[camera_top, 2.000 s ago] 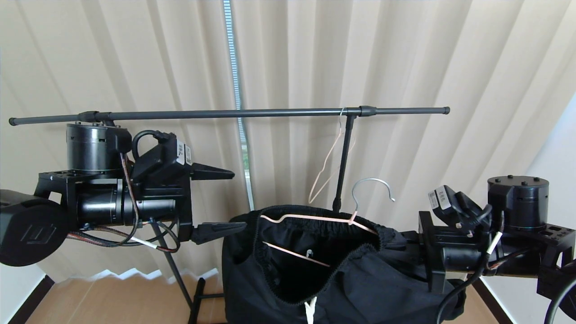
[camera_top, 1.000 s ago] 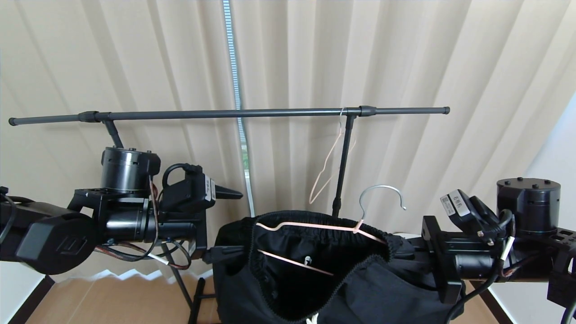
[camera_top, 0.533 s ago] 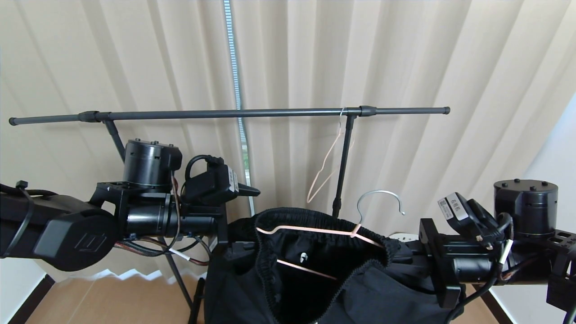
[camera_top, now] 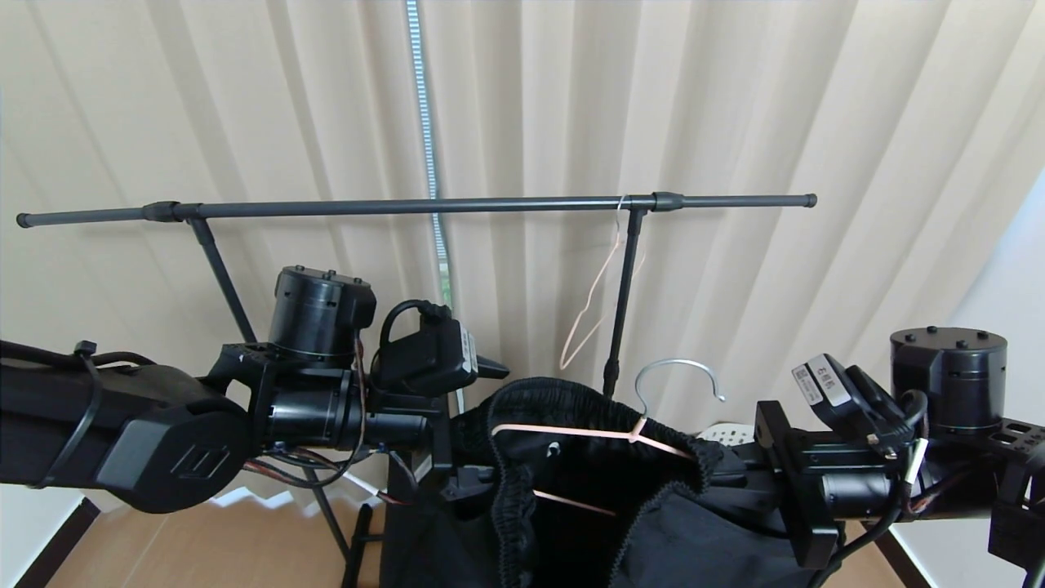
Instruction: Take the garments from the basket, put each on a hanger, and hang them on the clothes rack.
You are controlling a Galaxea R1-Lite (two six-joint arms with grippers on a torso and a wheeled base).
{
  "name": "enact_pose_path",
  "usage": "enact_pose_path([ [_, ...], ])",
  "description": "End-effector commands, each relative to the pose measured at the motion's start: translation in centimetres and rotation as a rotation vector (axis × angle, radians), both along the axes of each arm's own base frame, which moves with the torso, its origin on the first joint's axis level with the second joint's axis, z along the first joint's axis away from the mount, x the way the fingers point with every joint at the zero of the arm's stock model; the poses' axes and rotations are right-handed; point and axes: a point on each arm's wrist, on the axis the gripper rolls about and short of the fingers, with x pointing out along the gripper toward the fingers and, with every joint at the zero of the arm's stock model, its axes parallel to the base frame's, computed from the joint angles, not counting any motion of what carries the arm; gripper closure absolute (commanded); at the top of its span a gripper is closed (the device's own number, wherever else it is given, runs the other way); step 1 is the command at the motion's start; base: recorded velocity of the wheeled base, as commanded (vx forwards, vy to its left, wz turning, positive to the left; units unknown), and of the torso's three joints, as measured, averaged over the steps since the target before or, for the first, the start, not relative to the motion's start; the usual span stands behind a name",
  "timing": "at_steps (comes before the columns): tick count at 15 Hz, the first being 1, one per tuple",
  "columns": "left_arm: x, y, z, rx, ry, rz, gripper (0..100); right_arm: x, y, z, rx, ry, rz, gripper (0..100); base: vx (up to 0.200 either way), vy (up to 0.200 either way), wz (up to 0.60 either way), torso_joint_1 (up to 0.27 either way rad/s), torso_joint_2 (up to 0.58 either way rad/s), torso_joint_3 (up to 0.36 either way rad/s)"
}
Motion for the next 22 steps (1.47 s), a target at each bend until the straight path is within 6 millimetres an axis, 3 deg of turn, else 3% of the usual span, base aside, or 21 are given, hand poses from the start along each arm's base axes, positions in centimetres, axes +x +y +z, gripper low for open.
enact_pose_path([
  [1, 0.0, -0.3, -0.4, 0.005, 0.010, -0.009, 0, 0.0, 0.0, 0.1, 0.002, -0.004, 0.002, 100, 0.000, 0.000, 0.00, 0.000, 0.00, 0.000],
  [9, -0.2, -0.6, -1.8, 0.031, 0.055, -0.019, 0, -0.6, 0.2, 0.4, 0.006, -0.017, 0.016, 100, 0.000, 0.000, 0.00, 0.000, 0.00, 0.000],
  [10, -0.3, -0.7, -1.7, 0.032, 0.051, -0.020, 100, -0.6, 0.1, 0.3, 0.005, -0.016, 0.016, 100, 0.000, 0.000, 0.00, 0.000, 0.00, 0.000],
  [22, -1.2, 0.1, -1.2, 0.026, 0.038, -0.012, 100, -0.1, 0.2, 0.0, -0.022, -0.013, -0.038, 100, 0.000, 0.000, 0.00, 0.000, 0.00, 0.000],
])
